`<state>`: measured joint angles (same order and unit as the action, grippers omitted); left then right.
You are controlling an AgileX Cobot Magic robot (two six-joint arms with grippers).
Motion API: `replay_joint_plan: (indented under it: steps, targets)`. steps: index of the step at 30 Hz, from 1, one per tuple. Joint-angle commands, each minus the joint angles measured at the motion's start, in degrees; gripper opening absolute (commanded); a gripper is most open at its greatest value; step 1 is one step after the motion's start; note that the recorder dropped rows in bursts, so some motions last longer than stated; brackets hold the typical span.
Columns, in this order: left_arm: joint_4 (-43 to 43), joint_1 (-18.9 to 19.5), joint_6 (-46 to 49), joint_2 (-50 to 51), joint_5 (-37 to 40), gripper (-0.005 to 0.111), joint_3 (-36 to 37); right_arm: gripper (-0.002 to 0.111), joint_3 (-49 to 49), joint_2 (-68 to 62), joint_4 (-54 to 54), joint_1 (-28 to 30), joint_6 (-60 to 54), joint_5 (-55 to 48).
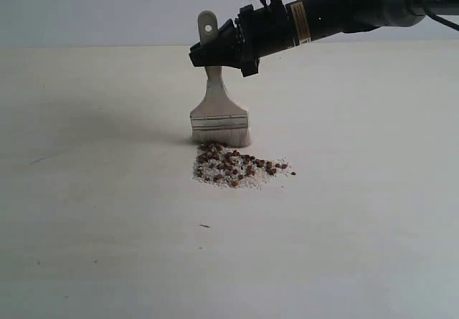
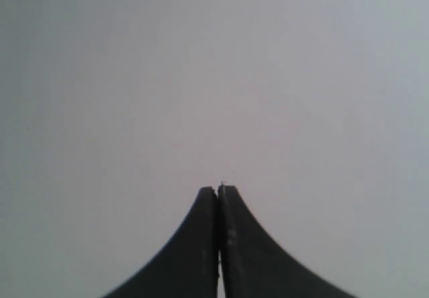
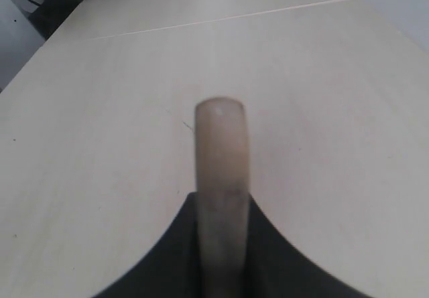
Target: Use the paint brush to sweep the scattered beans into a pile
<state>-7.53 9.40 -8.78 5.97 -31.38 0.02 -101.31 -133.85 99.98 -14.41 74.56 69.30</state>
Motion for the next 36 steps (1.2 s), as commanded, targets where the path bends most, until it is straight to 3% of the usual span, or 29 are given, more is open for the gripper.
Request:
replay_joint_plan:
  steps: [1, 14, 21, 27, 36]
  targets:
    - [0.20, -0.32, -0.15, -0.19, 0.12, 0.000, -0.02, 0.000, -0.42, 0.51, -0.03, -0.23, 0.09, 0.66]
    - [0.20, -0.32, -0.15, -0.19, 0.12, 0.000, -0.02, 0.000, -0.42, 5.95, -0.03, 0.51, 2.16, -2.51]
    - [0.20, -0.32, -0.15, -0.19, 0.12, 0.000, -0.02, 0.000, -0.06, 9.78, -0.03, 1.09, 20.76, -14.69]
    - [0.20, -0.32, -0.15, -0.19, 0.12, 0.000, -0.02, 0.000, 3.28, 12.48, -0.03, 2.62, 29.67, -16.92]
    - [0.20, -0.32, -0.15, -0.19, 0.12, 0.000, -0.02, 0.000, 30.52, 30.72, -1.01, 3.72, 32.27, -54.16]
